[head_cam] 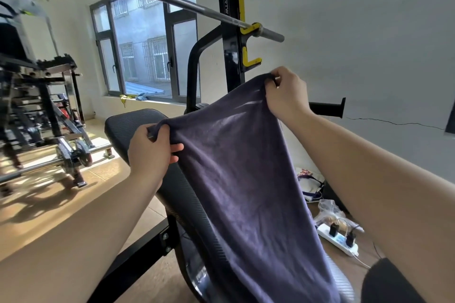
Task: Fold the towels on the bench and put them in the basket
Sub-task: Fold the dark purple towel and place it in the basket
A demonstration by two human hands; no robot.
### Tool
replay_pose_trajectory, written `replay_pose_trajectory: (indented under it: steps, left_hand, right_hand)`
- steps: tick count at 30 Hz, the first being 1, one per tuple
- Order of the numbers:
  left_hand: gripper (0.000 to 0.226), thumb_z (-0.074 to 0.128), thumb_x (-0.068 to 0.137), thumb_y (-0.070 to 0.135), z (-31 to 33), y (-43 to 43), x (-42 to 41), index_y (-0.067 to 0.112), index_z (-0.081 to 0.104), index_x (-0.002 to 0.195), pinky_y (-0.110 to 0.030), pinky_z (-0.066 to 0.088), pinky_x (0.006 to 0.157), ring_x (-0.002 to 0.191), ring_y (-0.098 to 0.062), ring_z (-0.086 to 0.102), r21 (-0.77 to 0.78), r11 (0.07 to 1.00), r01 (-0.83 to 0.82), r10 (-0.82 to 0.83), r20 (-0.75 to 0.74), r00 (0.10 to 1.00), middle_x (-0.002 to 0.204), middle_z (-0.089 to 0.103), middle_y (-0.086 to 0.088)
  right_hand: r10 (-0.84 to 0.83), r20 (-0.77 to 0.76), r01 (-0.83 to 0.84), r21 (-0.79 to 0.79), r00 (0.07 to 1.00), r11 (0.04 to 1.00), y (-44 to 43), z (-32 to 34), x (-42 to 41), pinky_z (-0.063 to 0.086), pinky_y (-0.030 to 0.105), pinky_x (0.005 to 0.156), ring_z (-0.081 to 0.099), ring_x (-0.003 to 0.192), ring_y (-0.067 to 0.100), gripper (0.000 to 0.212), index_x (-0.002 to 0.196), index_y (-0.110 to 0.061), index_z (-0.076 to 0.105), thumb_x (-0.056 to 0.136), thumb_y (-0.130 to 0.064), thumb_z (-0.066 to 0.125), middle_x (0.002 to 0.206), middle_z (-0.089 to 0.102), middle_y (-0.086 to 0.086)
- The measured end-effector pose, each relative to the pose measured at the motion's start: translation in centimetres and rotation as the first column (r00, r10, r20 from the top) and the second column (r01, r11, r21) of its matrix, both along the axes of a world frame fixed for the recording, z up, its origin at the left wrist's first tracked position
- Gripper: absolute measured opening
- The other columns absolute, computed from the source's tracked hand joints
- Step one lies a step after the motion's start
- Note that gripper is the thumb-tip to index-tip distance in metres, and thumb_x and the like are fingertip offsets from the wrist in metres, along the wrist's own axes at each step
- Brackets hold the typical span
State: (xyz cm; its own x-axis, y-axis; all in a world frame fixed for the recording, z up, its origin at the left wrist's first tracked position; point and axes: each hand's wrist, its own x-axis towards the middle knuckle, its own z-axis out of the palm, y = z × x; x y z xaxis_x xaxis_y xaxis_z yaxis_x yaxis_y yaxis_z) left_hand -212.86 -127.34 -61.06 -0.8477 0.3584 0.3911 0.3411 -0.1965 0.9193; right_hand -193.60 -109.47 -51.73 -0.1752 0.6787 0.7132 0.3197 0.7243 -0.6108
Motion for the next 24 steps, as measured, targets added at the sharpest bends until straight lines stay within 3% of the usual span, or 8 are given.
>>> replay_pose_trajectory:
  steps: [3,7,9,11,14,16,18,24]
  left_hand:
    - [0.02,0.053,0.103,0.033,-0.7,0.2,-1.8,0.019,0.054,0.117,-0.025,0.055,0.051,0.063,-0.013,0.073,-0.018,1.0,-0.023,0.023,0.023,0.999,0.096,0.068,0.005]
    - [0.033,0.054,0.101,0.037,-1.7,0.4,-4.9,0.013,0.058,0.123,-0.026,0.047,0.052,0.062,-0.017,0.065,-0.129,0.983,-0.129,0.121,-0.062,0.991,0.101,0.069,-0.007]
    - [0.039,0.056,0.099,0.039,-2.1,0.5,-6.4,0.014,0.058,0.129,-0.028,0.049,0.056,0.067,-0.018,0.066,-0.139,0.976,-0.165,0.157,-0.069,0.985,0.107,0.069,-0.007]
    - [0.037,0.056,0.099,0.039,-2.3,0.6,-7.7,0.015,0.06,0.127,-0.027,0.046,0.056,0.065,-0.016,0.066,-0.149,0.969,-0.198,0.188,-0.076,0.979,0.098,0.07,-0.004]
    - [0.034,0.056,0.098,0.038,-2.6,1.0,-9.6,0.016,0.061,0.124,-0.03,0.044,0.06,0.062,-0.014,0.065,-0.14,0.964,-0.227,0.217,-0.079,0.973,0.082,0.069,-0.002]
    - [0.034,0.056,0.098,0.039,-2.9,1.4,-11.0,0.017,0.061,0.122,-0.029,0.043,0.058,0.06,-0.012,0.064,-0.147,0.96,-0.238,0.229,-0.076,0.971,0.08,0.07,-0.004]
    - [0.028,0.056,0.097,0.039,-3.2,1.7,-12.4,0.019,0.061,0.116,-0.028,0.041,0.055,0.051,-0.007,0.062,-0.162,0.955,-0.248,0.238,-0.078,0.968,0.079,0.071,-0.006]
    - [0.021,0.056,0.096,0.037,-4.1,2.7,-16.7,0.021,0.067,0.104,-0.027,0.04,0.053,0.037,0.0,0.054,-0.196,0.94,-0.28,0.269,-0.078,0.96,0.072,0.07,-0.004]
  right_hand:
    - [0.02,0.008,-0.02,-0.017,1.0,1.0,0.8,-0.9,-2.1,0.032,0.011,0.057,0.052,0.081,0.014,0.025,0.12,-0.016,0.065,0.102,-0.017,0.047,0.099,0.06,-0.003]
    - [0.035,0.031,-0.034,-0.036,0.999,0.999,2.3,-2.1,-5.4,0.031,0.013,0.053,0.045,0.068,0.0,0.024,0.118,-0.015,0.065,0.103,-0.023,0.048,0.095,0.06,0.0]
    - [0.037,0.047,-0.035,-0.045,0.998,0.998,3.0,-2.6,-7.2,0.031,0.015,0.053,0.048,0.069,0.006,0.024,0.115,-0.015,0.067,0.103,-0.024,0.048,0.093,0.06,0.0]
    - [0.058,0.035,-0.055,-0.071,0.998,0.996,3.6,-3.1,-8.9,0.033,0.018,0.055,0.053,0.075,0.016,0.021,0.106,-0.016,0.068,0.101,-0.024,0.05,0.088,0.062,-0.002]
    - [0.072,0.015,-0.07,-0.089,0.997,0.994,4.7,-3.8,-11.6,0.033,0.017,0.054,0.053,0.071,0.012,0.018,0.087,-0.02,0.063,0.1,-0.024,0.051,0.077,0.06,-0.007]
    - [0.075,0.007,-0.074,-0.092,0.997,0.993,5.6,-4.3,-13.5,0.034,0.012,0.055,0.051,0.07,0.006,0.018,0.092,-0.02,0.067,0.1,-0.025,0.052,0.088,0.064,-0.002]
    - [0.066,-0.037,-0.07,-0.117,0.997,0.991,6.4,-4.9,-15.4,0.039,0.017,0.068,0.055,0.08,0.015,0.021,0.103,-0.021,0.073,0.099,-0.029,0.054,0.107,0.064,0.005]
    - [0.118,-0.05,-0.128,-0.269,0.992,0.955,8.9,-7.1,-20.3,0.043,0.026,0.074,0.067,0.091,0.024,0.023,0.1,-0.021,0.076,0.095,-0.03,0.055,0.094,0.074,0.002]
